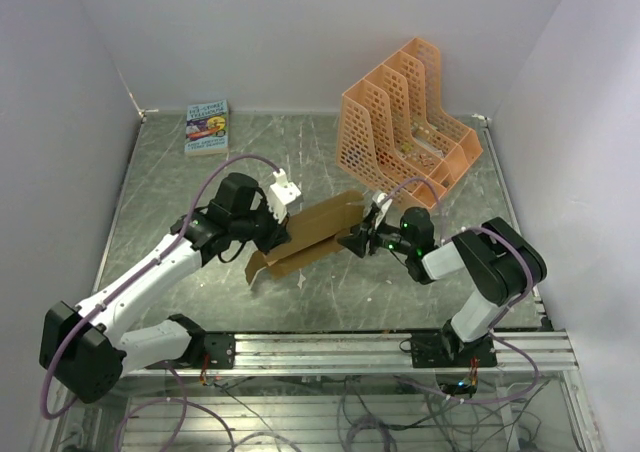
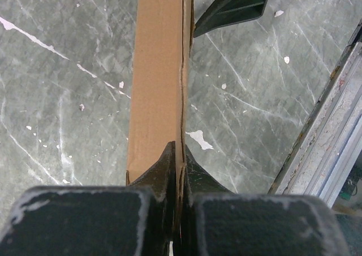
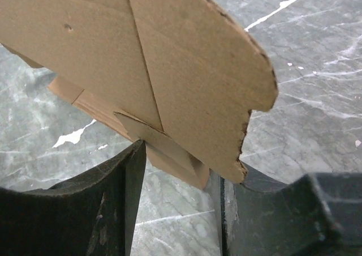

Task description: Fold the paper box

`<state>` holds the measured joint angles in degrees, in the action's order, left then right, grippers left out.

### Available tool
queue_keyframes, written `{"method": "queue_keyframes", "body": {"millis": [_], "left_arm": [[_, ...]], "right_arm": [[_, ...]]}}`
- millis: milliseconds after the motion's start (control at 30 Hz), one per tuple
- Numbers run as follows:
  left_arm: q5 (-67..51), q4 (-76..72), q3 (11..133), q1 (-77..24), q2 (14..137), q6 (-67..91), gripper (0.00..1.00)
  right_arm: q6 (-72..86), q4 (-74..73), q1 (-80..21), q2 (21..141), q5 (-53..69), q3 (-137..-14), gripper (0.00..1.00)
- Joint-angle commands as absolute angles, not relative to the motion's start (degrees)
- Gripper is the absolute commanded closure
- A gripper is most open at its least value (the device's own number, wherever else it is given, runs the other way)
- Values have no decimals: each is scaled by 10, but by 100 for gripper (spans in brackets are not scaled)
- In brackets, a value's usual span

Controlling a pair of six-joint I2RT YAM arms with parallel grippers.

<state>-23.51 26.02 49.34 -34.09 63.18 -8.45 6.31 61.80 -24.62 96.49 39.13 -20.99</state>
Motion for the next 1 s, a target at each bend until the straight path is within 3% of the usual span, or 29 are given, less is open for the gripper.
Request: {"method": "queue_keyframes", "body": {"millis": [0, 667, 733, 800, 967], "left_arm": [[-230, 282, 507, -346, 637, -78, 93], [-222, 290, 514, -346, 651, -84, 93], [-220, 290, 513, -346, 652, -83, 93], [-220, 290, 513, -346, 653, -83, 93], [-221, 289, 514, -346, 656, -83, 93]], "right_arm": [[58, 661, -253, 982, 374, -198, 54], [42, 707, -263, 989, 347, -173, 57], [33, 740, -267, 996, 339, -165, 55], [27, 787, -273, 1009, 320, -156, 44], [53, 828, -279, 1046, 302, -163, 45]]}}
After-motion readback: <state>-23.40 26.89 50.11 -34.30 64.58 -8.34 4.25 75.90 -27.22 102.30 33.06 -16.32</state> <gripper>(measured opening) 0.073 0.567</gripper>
